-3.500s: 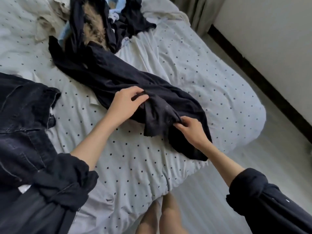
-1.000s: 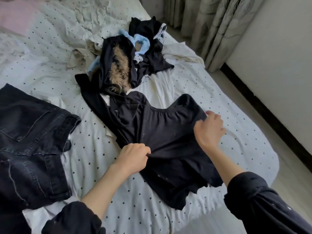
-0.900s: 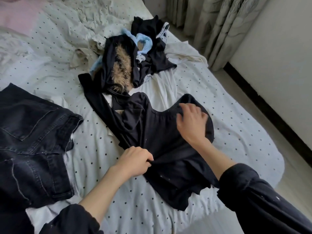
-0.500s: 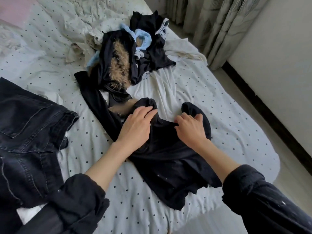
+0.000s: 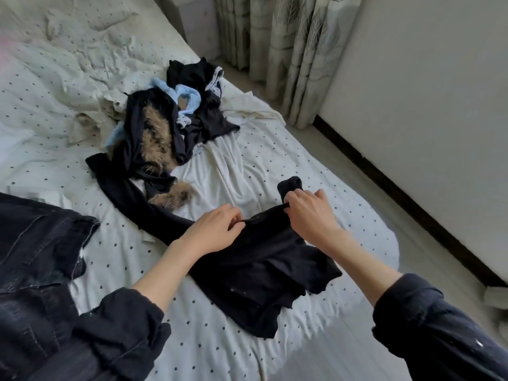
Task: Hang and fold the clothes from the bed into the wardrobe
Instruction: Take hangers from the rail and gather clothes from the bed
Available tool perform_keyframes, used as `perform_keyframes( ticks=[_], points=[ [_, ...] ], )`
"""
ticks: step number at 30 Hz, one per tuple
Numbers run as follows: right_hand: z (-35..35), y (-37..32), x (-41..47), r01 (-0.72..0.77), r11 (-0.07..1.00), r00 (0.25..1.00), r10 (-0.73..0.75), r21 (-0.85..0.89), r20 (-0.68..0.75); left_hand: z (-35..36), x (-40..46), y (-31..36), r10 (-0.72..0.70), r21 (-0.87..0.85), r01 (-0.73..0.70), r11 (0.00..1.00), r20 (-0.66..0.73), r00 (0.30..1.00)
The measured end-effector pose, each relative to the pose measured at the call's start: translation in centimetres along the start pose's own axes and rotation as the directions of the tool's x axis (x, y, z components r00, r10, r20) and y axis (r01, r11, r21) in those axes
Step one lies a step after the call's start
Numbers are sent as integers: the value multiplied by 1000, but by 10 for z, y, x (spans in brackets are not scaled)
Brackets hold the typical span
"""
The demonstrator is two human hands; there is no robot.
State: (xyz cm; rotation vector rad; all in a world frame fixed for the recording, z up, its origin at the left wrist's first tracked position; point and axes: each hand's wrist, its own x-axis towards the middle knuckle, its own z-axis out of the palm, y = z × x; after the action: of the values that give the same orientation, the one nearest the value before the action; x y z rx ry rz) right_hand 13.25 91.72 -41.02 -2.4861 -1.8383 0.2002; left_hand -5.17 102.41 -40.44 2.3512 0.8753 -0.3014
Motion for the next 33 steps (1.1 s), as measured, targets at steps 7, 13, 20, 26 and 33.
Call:
perform_keyframes(
  ticks=[7, 13, 20, 26, 33],
  points=[
    [-105, 18, -73, -42, 998, 942, 55, 47, -330, -54, -23, 83, 237, 29, -245, 969, 170, 957],
    [-165, 45, -209, -323, 946, 813, 276, -2, -513, -62, -68, 188, 591, 152, -574, 805, -120, 798],
    [-201, 53, -389, -663, 742, 655, 514, -95, -553, -23, -125, 309, 888, 186, -871, 455, -159, 431],
    [-218, 44, -521, -883, 425, 462, 708, -201, -534, 18, -188, 392, 954, 175, -944, 280, -155, 255],
    [-217, 38, -669, -976, 178, 216, 808, -122, -549, 90, -253, 492, 983, 80, -981, 177, 41, 180]
  ],
)
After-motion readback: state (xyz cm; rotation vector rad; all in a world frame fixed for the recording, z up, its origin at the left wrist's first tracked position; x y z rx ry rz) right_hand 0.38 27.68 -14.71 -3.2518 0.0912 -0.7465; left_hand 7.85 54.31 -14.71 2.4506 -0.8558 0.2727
